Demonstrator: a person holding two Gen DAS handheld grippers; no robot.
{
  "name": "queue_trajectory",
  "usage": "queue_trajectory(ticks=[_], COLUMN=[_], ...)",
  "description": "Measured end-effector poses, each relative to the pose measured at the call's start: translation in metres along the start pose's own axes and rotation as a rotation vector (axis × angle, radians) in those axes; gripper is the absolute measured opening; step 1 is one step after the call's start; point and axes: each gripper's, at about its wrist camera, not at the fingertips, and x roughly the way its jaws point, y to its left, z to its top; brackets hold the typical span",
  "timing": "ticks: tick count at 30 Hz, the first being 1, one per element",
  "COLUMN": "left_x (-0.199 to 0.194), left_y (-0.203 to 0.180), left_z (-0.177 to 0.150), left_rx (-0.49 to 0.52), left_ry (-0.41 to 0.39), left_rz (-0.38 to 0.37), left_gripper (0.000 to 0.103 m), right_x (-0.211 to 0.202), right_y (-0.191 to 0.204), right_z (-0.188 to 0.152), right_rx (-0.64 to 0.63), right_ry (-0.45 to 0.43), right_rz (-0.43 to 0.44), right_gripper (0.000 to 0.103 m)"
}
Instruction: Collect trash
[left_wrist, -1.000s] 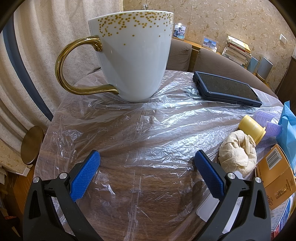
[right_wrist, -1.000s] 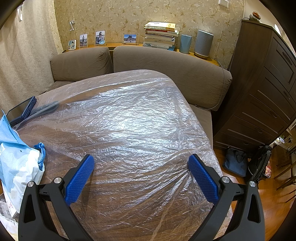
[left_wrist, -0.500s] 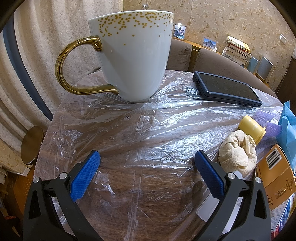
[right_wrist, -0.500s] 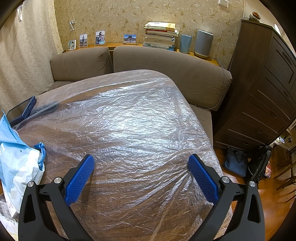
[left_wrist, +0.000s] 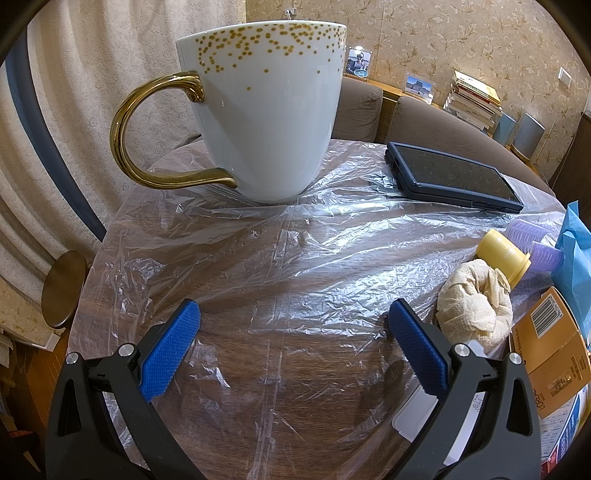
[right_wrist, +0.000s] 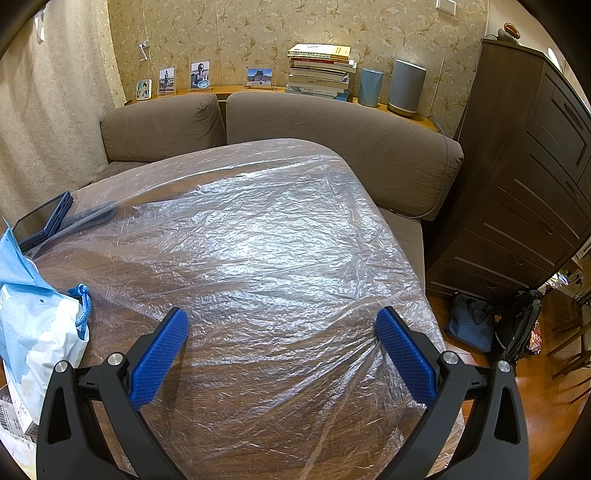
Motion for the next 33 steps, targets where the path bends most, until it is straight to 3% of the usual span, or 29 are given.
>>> queue_trajectory(ticks=[20,22,24,27,29,33], left_x=[-0.009,-0.021,-0.055,-0.121,-0.154,-0.195], left_y=[-0.013,-0.002,0.008,0.003,-0.014,-0.079], left_z=[0.007,0.007,0.006,0.0,-0.015,-0.054], left_rx=[0.003,-0.073,-0.131,-0.114,-0.07,0.054], left_ry=[0.013,0.009,-0.077,-0.198,-0.227,-0.16], left_rz=[0.0,0.019,-0.04,-0.148,-0.29,-0.639], left_gripper=[0.102,0.102,0.102,0.102,0.102,0.102], right_x=[0.0,-0.001,-0.025,-0.063,-0.08,-0.091], right_y=[-0.002,-0.006,-0.008,0.005,0.028,0.077], right_z=[0.002,0.007,0.008,0.012,0.013,0.009], right_rx=[0.019,0.052,0.078,-0.003,-0.126,-0.371], right_ry=[0.009,0.02,-0.049,-0.157,-0.18,-0.195], right_rz=[-0.01,-0.011,0.063,0.155,0.232,0.308], right_gripper=[0.099,0.099,0.099,0.099,0.099,0.099])
